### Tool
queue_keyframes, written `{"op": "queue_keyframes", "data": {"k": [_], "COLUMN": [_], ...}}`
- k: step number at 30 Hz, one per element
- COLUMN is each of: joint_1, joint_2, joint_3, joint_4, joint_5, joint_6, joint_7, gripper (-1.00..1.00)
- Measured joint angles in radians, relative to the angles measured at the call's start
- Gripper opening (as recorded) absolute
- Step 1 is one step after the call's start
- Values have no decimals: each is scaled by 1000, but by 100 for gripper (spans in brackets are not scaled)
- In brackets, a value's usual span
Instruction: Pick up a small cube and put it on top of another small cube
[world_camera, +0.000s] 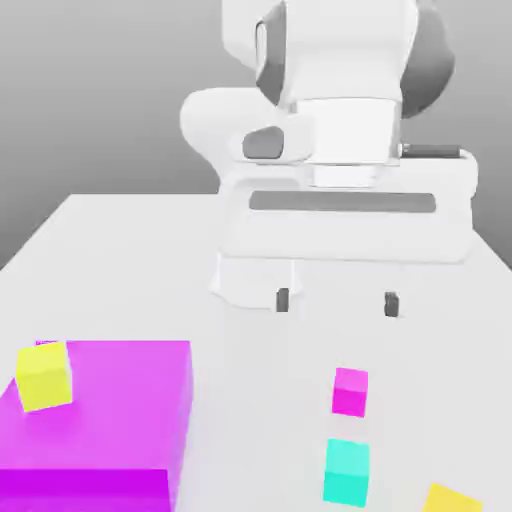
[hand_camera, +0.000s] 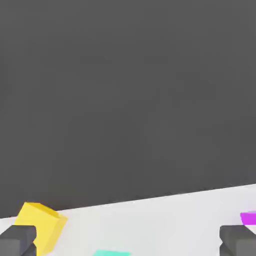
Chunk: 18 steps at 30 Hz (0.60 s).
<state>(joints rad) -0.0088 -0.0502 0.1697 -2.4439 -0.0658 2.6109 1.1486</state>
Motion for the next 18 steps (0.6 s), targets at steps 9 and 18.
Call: {"op": "queue_keyframes", "data": {"k": [9,18], "joint_1": [66,98], "joint_2": [327,463], "joint_3": [-15,-57], "joint_4": [-43,-18], "joint_5": [-50,-101], "joint_6": [154,260], "joint_7": [149,190], "gripper": [0,-100]}}
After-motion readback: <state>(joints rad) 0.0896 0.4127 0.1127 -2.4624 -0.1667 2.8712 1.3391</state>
